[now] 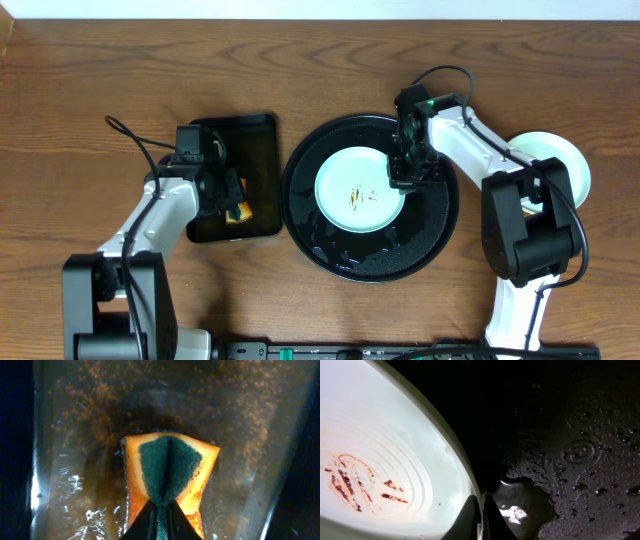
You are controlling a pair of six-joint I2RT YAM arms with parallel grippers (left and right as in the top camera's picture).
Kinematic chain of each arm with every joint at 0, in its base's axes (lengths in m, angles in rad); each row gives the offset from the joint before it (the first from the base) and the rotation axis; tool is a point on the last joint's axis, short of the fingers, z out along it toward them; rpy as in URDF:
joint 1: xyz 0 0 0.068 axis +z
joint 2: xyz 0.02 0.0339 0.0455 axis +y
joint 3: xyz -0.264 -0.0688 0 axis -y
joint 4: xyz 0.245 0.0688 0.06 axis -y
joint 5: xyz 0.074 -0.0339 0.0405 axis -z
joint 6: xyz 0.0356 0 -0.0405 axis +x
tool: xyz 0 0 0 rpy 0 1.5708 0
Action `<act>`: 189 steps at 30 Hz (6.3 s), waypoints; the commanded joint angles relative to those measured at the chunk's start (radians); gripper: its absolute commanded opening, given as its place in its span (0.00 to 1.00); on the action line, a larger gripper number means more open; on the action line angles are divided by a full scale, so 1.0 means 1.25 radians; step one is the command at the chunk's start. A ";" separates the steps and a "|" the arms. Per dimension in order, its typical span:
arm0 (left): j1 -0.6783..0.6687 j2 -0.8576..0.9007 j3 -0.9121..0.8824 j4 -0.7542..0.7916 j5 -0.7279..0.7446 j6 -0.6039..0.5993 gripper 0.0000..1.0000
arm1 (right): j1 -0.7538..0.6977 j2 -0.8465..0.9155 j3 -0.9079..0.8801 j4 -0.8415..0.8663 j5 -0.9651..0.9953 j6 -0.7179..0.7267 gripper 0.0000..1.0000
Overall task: Clean dirty plates on tray and stack at the side
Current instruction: 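Lift the sponge from the black tray with the left gripper, then scrub the crumb-covered light-blue plate with the sponge, right gripper holding rim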
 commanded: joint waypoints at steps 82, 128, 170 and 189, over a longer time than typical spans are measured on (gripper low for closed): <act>0.231 -0.165 0.025 0.062 0.796 0.299 0.08 | 0.007 -0.005 -0.003 -0.004 0.062 -0.010 0.01; -0.363 -0.082 0.201 0.053 -0.038 -0.155 0.07 | 0.008 -0.005 -0.003 -0.005 0.062 -0.009 0.01; -0.499 0.269 0.202 0.279 0.262 -0.336 0.08 | 0.007 -0.005 -0.003 -0.007 0.062 -0.010 0.01; -0.361 0.168 0.202 0.056 0.089 -0.179 0.07 | 0.007 -0.005 -0.003 -0.010 0.065 -0.016 0.01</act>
